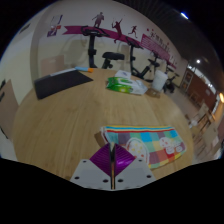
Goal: Fold towel
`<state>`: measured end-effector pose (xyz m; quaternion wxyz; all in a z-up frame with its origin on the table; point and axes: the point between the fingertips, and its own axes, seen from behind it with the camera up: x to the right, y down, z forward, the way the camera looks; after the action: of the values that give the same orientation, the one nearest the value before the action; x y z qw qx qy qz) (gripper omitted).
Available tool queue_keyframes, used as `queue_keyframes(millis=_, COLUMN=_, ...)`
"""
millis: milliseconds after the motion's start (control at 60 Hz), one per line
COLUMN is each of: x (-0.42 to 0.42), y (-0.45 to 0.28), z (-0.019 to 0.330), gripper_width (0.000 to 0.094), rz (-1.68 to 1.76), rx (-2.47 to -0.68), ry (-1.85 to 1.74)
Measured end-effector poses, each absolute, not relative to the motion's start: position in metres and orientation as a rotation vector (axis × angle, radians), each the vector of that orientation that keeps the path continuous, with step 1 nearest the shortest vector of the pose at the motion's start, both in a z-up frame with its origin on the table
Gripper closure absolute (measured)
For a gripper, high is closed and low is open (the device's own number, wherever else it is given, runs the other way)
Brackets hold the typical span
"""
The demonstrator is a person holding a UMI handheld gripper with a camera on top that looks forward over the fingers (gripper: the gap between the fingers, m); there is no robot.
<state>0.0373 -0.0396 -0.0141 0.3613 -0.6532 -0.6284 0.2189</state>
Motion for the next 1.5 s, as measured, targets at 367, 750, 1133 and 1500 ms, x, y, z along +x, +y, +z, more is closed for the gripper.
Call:
queue_keyframes(millis=367, x=0.028, y=-0.089, z=0.086, gripper_width=0.0933, rz=0.798, rx=-1.78, ry=-1.595)
queue_keyframes(millis=750, x=0.04, y=0.081, z=0.058, gripper_width=0.093, rz=0.681, rx=-1.853, ry=-1.491)
queue_keyframes(millis=1133, x=0.05, y=0.119, z=0.012, gripper_width=0.0283, rz=0.645, rx=-1.848, ry=-1.54)
queue_keyframes(millis=1500, x=0.213, y=0.09, z=0.163, gripper_width=0.0086, rz=0.617, rx=-1.905, ry=-1.501)
